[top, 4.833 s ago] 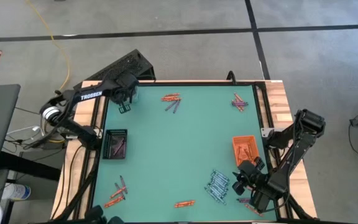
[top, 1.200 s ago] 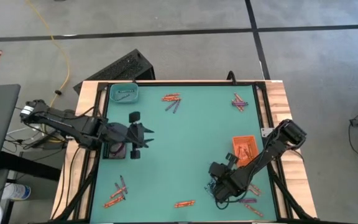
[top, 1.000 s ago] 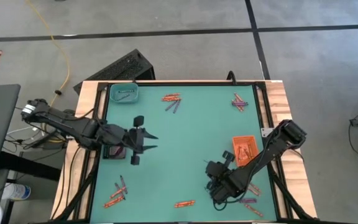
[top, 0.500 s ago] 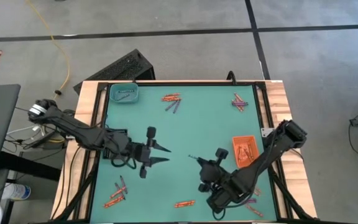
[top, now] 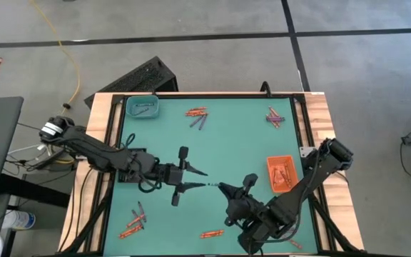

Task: Sort crayons
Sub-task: Put the green crayon into the green bin

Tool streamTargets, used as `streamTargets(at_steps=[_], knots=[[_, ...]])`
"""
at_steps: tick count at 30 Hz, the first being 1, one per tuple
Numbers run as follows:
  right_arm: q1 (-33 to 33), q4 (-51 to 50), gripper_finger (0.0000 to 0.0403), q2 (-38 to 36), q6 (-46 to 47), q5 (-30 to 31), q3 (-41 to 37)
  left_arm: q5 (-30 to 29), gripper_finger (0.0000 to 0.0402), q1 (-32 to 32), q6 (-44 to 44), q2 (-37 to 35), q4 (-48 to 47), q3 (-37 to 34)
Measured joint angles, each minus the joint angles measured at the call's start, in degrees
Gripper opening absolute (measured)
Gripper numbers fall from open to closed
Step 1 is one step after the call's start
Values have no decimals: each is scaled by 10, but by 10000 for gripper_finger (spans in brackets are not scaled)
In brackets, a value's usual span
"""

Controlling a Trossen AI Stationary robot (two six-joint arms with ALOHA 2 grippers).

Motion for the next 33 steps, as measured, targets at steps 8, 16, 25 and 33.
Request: streamTargets(at_steps=[8,16,25,33], knots=[[-6,47,0,0,-57,16,0,77,128,4,4,16,23,0],[-23,91,0,0,-105,1,0,76,128,4,0,16,28,0],[-35,149,0,0,-170,-18,0,73,74,4,22,16,48,0],[-34,151,0,0,-165,-19,0,74,13,3,50,15,43,0]])
